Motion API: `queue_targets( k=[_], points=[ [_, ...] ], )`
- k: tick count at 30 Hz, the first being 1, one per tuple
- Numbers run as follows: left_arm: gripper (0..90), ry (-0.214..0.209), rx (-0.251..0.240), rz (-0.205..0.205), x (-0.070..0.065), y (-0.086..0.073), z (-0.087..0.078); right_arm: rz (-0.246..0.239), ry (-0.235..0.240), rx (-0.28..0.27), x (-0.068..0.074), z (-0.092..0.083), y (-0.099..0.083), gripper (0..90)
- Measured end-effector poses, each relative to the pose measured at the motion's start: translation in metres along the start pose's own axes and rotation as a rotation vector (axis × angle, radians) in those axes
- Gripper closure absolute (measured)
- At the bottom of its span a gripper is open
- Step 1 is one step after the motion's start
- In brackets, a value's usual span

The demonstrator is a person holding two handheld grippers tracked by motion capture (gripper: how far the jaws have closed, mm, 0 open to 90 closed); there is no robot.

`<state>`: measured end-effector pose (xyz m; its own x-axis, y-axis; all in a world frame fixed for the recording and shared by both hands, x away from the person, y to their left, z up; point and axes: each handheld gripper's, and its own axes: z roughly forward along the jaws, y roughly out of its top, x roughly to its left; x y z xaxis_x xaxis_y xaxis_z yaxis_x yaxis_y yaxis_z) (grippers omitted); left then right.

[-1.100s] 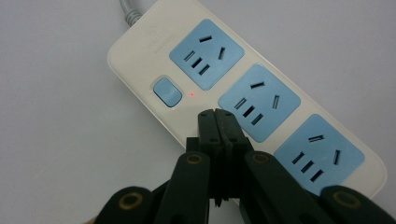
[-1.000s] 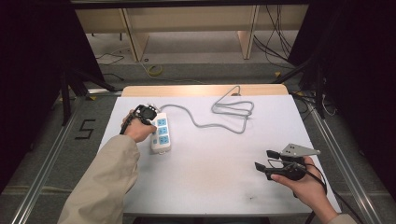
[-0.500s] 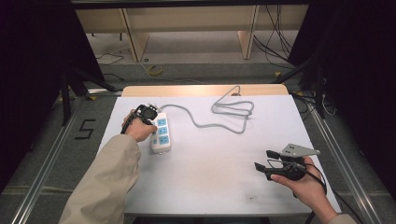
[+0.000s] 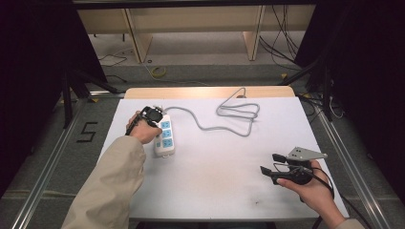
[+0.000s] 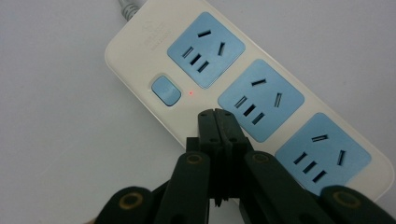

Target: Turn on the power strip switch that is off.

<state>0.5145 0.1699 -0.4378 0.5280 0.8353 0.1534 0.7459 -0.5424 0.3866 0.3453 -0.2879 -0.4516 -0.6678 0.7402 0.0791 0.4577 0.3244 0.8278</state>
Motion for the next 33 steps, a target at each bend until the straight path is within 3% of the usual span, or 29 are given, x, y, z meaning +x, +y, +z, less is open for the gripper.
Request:
queue_targets(
  k=[33],
  points=[
    [90.0, 0.009, 0.017, -0.018, -0.0011, 0.0017, 0.0014, -0.004, 0.001, 0.004, 0.0005, 0.0003, 0.0001, 29.6]
  ],
)
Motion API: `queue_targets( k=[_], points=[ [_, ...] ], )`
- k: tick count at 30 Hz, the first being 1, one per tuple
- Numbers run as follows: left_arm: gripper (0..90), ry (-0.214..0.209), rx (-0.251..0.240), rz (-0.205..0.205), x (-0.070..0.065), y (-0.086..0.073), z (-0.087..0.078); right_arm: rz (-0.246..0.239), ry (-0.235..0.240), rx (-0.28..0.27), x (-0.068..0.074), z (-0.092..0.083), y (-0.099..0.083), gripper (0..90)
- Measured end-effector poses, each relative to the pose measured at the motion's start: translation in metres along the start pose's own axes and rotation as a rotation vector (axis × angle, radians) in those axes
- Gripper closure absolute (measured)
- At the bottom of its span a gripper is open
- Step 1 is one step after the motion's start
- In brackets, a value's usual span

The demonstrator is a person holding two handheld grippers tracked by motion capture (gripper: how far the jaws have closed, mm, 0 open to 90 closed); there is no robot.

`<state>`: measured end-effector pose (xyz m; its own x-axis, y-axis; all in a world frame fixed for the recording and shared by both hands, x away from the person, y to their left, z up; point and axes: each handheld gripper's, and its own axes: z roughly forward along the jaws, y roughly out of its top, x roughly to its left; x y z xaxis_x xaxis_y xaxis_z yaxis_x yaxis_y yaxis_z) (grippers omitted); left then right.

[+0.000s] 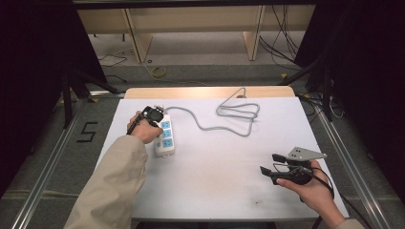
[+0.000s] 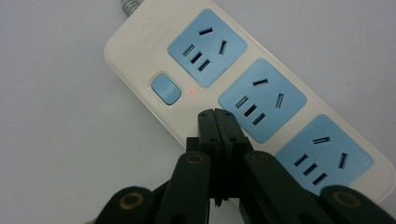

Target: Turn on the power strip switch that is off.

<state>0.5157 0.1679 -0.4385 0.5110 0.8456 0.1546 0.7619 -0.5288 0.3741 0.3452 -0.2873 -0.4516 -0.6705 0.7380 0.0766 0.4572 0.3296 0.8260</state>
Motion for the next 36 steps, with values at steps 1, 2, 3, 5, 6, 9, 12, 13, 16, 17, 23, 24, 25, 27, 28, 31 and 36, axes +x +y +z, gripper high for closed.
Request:
queue_targets(
  k=[1, 2, 3, 5, 6, 9, 12, 13, 16, 17, 23, 24, 25, 27, 28, 31, 36],
  points=[
    [90.0, -0.001, -0.001, -0.002, 0.0001, 0.0, 0.0001, 0.001, 0.0, 0.0, -0.0001, 0.0, -0.0001, 29.6],
    [90.0, -0.001, -0.001, -0.002, 0.0001, 0.0, 0.0001, 0.001, -0.001, 0.0, -0.0002, 0.0, -0.0001, 29.6],
    [90.0, 0.0, 0.0, -0.002, 0.0, 0.0, 0.0, 0.002, 0.0, -0.001, -0.0002, 0.0, -0.0001, 29.6],
    [90.0, 0.002, 0.0, -0.003, -0.0004, 0.0003, 0.0002, 0.003, 0.002, -0.001, -0.0002, 0.0001, -0.0001, 29.6],
    [90.0, 0.004, -0.001, -0.006, -0.0008, 0.0005, 0.0004, 0.003, 0.003, 0.001, -0.0001, 0.0002, -0.0001, 29.5],
    [90.0, -0.004, 0.01, -0.008, -0.0011, 0.0011, 0.0007, 0.002, 0.004, 0.0, 0.0001, 0.0003, 0.0, 29.6],
    [90.0, -0.023, 0.003, -0.016, -0.0037, 0.0026, 0.0009, 0.004, 0.004, 0.002, 0.0001, 0.0004, -0.0002, 29.6],
    [90.0, -0.008, 0.01, 0.006, -0.0056, 0.0032, 0.0008, 0.003, 0.004, 0.003, 0.0, 0.0005, -0.0003, 29.6],
    [90.0, 0.012, 0.021, 0.027, -0.0085, 0.0044, 0.0007, 0.004, 0.004, 0.001, 0.0, 0.0003, -0.0001, 29.6],
    [90.0, 0.005, 0.011, 0.012, -0.0079, 0.0037, 0.001, 0.004, 0.004, 0.001, 0.0001, 0.0001, -0.0001, 29.5],
    [90.0, -0.004, 0.007, -0.003, -0.0061, 0.0028, 0.0007, 0.005, 0.003, 0.001, -0.0004, 0.0002, -0.0004, 29.5],
    [90.0, -0.006, 0.009, -0.003, -0.0057, 0.003, 0.0006, 0.005, 0.003, 0.001, -0.0003, 0.0003, -0.0004, 29.6],
    [90.0, -0.012, 0.009, -0.007, -0.0047, 0.003, 0.0006, 0.005, 0.003, 0.001, -0.0002, 0.0002, -0.0004, 29.6],
    [90.0, -0.023, 0.002, -0.024, -0.0032, 0.0025, 0.0008, 0.005, 0.003, 0.001, -0.0002, 0.0002, -0.0004, 29.6],
    [90.0, -0.024, 0.005, -0.021, -0.0027, 0.0024, 0.0005, 0.005, 0.003, 0.002, -0.0003, 0.0002, -0.0004, 29.6],
    [90.0, -0.029, 0.004, -0.027, -0.002, 0.0022, 0.0005, 0.004, 0.004, 0.0, -0.0005, 0.0002, -0.0004, 29.6],
    [90.0, -0.026, 0.004, -0.03, -0.0024, 0.0022, 0.0004, 0.006, 0.002, -0.001, -0.0002, -0.0001, -0.0003, 29.6]
  ],
)
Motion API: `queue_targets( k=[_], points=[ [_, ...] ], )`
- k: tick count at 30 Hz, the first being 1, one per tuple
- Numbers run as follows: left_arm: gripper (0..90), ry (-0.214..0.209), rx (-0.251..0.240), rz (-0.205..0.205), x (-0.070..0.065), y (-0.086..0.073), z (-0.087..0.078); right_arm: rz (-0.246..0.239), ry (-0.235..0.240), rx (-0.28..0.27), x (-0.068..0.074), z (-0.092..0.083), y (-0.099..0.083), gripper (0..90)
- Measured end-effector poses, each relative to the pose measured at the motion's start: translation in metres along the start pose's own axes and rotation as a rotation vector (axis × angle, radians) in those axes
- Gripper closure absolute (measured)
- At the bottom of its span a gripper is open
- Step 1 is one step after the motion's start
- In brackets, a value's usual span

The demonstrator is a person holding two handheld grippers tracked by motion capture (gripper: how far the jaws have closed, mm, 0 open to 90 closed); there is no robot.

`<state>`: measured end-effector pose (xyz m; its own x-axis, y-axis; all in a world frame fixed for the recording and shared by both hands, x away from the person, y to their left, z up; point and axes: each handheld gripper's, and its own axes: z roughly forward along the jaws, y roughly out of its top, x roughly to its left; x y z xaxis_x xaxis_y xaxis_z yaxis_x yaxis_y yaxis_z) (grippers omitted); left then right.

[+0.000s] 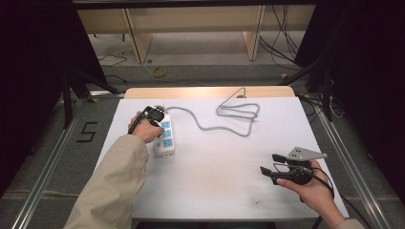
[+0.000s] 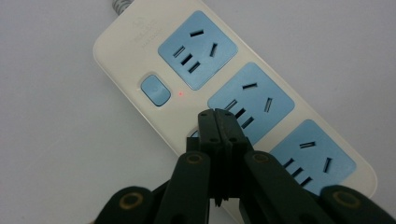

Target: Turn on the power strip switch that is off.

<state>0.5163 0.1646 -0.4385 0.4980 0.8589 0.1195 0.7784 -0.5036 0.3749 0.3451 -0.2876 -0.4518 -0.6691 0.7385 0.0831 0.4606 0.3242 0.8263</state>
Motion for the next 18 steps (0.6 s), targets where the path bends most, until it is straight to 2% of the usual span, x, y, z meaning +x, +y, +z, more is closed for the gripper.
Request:
queue_targets(
  k=[18],
  points=[
    [90.0, -0.001, -0.012, 0.004, -0.0015, -0.0015, -0.0013, -0.003, 0.003, -0.001, 0.0001, 0.0001, 0.0003, 29.6]
  ],
)
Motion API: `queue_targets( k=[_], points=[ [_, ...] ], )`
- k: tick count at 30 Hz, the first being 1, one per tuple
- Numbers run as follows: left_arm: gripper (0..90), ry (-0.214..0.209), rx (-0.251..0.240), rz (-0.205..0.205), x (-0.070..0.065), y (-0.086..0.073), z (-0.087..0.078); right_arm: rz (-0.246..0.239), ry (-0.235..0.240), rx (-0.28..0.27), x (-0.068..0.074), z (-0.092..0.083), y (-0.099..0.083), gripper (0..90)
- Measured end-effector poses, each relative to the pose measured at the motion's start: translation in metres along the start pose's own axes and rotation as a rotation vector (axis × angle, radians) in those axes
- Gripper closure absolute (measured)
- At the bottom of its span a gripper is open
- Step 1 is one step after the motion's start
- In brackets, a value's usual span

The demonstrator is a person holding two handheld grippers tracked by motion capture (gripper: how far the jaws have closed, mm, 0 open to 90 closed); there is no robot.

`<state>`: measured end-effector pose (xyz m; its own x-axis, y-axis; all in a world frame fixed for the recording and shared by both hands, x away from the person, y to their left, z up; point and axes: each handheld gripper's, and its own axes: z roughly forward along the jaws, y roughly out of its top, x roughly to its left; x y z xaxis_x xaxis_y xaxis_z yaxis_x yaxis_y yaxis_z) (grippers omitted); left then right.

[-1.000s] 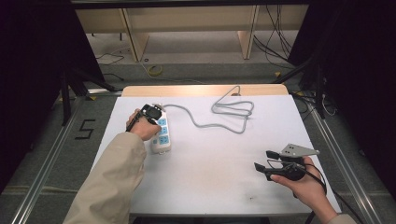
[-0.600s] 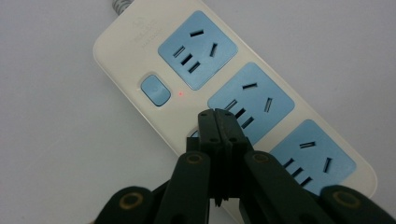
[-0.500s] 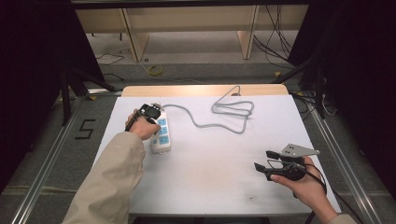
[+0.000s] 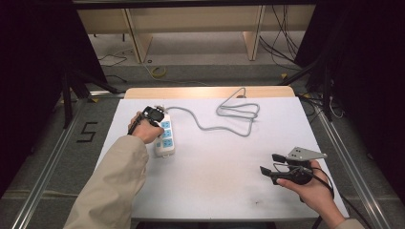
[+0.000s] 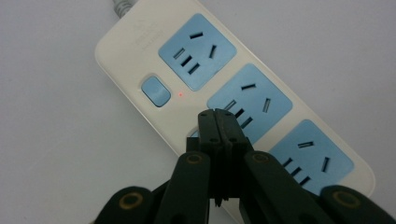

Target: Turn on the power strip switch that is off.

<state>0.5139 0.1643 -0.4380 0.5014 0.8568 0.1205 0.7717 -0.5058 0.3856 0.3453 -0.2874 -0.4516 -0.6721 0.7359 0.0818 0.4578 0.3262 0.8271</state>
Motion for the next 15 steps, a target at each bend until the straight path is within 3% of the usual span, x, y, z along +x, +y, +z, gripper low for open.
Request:
queue_targets(
  k=[4, 11, 15],
  points=[
    [90.0, -0.001, 0.004, 0.005, 0.002, -0.001, -0.001, 0.001, -0.002, 0.0, 0.0, 0.0, 0.0, 29.6],
    [89.9, -0.001, -0.06, -0.011, 0.003, 0.0, -0.008, 0.001, -0.004, -0.004, -0.001, 0.0, 0.0, 29.6],
    [89.8, 0.006, -0.069, -0.005, 0.004, -0.001, -0.011, 0.0, -0.004, -0.004, -0.001, 0.0, 0.0, 29.6]
  ],
)
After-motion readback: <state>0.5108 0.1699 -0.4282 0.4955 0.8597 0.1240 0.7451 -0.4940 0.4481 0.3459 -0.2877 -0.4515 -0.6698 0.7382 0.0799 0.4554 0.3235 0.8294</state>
